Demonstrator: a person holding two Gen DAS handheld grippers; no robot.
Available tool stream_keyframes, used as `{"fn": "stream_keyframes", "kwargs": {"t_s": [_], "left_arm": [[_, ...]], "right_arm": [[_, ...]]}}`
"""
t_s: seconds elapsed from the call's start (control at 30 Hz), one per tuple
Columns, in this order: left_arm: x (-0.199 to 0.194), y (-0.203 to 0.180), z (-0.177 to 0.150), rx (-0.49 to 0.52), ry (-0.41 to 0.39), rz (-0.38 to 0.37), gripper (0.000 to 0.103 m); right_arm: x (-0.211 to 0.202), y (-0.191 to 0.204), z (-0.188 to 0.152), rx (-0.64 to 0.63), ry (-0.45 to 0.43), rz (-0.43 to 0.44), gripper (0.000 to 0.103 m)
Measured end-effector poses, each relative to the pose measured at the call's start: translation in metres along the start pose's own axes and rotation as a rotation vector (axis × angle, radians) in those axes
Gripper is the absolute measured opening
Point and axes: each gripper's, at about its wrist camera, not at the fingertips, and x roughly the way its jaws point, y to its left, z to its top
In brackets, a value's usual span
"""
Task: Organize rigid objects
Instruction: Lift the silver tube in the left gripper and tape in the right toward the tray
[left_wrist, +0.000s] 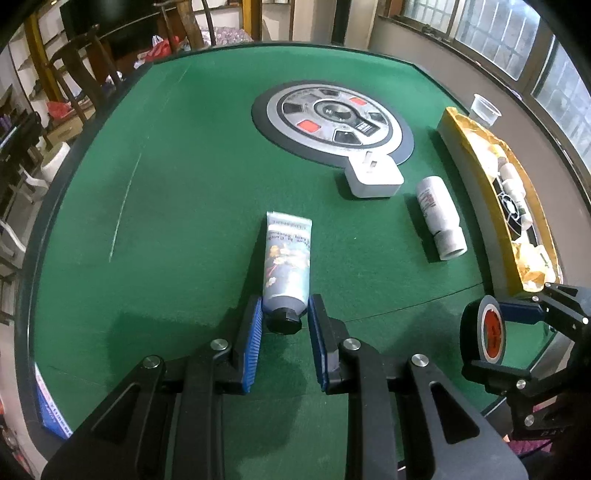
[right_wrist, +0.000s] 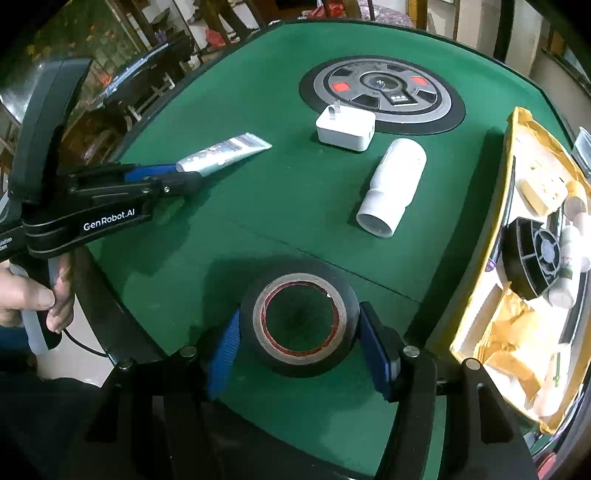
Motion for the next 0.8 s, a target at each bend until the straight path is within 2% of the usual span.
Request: {"fn": "stream_keyframes", "kwargs": {"t_s": [0.47,0.8], "left_arm": [[-0.025,-0.01,0.009,0.031,-0.056,-0.016,0.022],[-0.044,-0.034,0.018,0.064,-0.091,-0.047,0.022]], "right_arm": [[-0.035,-0.008,-0.008,0.056,-0.087,-0.002,0.056],[-0.056,-0.024,-0.016,0.107,-0.134,-0.015,0.056]]}}
